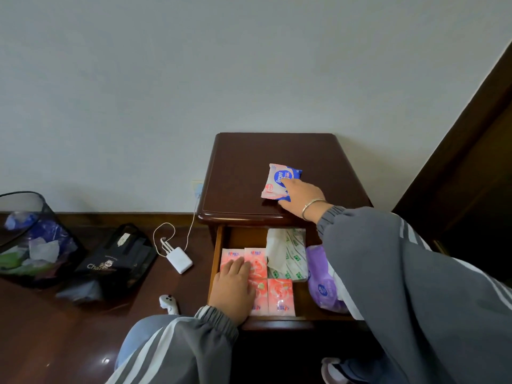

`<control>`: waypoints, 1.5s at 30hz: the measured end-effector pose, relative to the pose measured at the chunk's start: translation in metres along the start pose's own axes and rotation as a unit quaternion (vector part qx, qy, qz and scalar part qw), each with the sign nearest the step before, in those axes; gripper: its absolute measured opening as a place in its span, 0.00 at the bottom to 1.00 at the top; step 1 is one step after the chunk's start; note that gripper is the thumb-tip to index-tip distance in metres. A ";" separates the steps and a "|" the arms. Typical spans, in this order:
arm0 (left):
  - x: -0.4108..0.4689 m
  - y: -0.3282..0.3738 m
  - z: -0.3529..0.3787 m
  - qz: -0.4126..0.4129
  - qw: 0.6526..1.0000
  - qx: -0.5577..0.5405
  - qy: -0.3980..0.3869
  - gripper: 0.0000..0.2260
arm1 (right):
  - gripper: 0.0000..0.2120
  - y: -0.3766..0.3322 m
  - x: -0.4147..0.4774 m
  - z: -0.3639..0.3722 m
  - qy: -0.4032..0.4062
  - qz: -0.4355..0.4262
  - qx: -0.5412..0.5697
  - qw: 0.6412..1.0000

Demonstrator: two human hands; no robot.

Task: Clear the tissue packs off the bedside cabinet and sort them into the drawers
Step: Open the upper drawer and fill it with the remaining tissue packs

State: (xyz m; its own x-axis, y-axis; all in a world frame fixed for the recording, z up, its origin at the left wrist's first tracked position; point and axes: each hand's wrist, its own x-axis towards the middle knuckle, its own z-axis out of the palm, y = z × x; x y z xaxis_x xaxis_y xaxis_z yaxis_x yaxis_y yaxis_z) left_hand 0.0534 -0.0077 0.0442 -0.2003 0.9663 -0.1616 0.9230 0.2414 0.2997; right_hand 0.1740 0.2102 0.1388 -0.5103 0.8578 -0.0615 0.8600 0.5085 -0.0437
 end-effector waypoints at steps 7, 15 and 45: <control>0.000 0.001 0.001 0.005 1.000 -0.003 0.011 0.25 | 0.19 0.031 -0.026 -0.015 0.144 0.016 0.075 0.987; -0.003 0.023 -0.006 0.081 0.993 0.042 0.071 0.22 | 0.15 0.092 -0.181 -0.049 0.255 0.020 0.251 0.934; 0.036 0.064 0.013 0.149 0.960 0.176 -0.161 0.25 | 0.25 0.083 -0.140 0.075 0.007 -0.014 -0.050 0.999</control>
State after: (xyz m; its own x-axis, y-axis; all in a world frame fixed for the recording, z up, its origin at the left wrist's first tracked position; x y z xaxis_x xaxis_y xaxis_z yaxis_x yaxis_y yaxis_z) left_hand 0.1092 0.0409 0.0451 0.1487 0.8964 -0.4175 0.9888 -0.1403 0.0508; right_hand 0.3162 0.1265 0.0689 -0.5341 0.8441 -0.0483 0.8424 0.5361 0.0547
